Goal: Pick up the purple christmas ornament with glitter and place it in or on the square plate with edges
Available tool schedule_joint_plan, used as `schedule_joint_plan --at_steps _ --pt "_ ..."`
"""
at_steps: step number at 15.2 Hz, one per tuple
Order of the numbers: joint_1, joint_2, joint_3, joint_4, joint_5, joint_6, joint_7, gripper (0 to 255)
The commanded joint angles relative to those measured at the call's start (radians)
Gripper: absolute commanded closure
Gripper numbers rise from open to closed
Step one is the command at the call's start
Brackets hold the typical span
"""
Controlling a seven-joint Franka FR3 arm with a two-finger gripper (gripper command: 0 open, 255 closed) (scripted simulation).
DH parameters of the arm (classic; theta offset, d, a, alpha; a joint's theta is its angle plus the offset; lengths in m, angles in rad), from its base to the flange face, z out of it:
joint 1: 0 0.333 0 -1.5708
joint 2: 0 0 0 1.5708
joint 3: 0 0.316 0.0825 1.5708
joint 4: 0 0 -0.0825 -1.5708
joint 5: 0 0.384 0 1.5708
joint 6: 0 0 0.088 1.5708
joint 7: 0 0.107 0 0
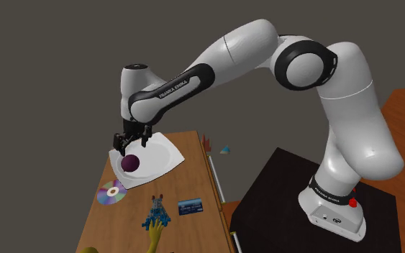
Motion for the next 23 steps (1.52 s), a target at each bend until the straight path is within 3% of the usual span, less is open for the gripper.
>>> schedule_joint_plan --at_steps 1,7,15,16,23 --pt "0.015 0.034 -0.004 0.035 -0.007 0.0 0.024 0" --pt "0.021 0.102 -0.005 0.058 -0.009 0.045 0.025 0" --pt "0.021 0.102 -0.005 0.058 -0.009 0.045 0.025 0" --pt "0.021 0.102 -0.005 0.058 -0.009 0.045 0.025 255" --pt "0.02 0.104 -0.005 0.06 -0.009 0.046 0.025 255"
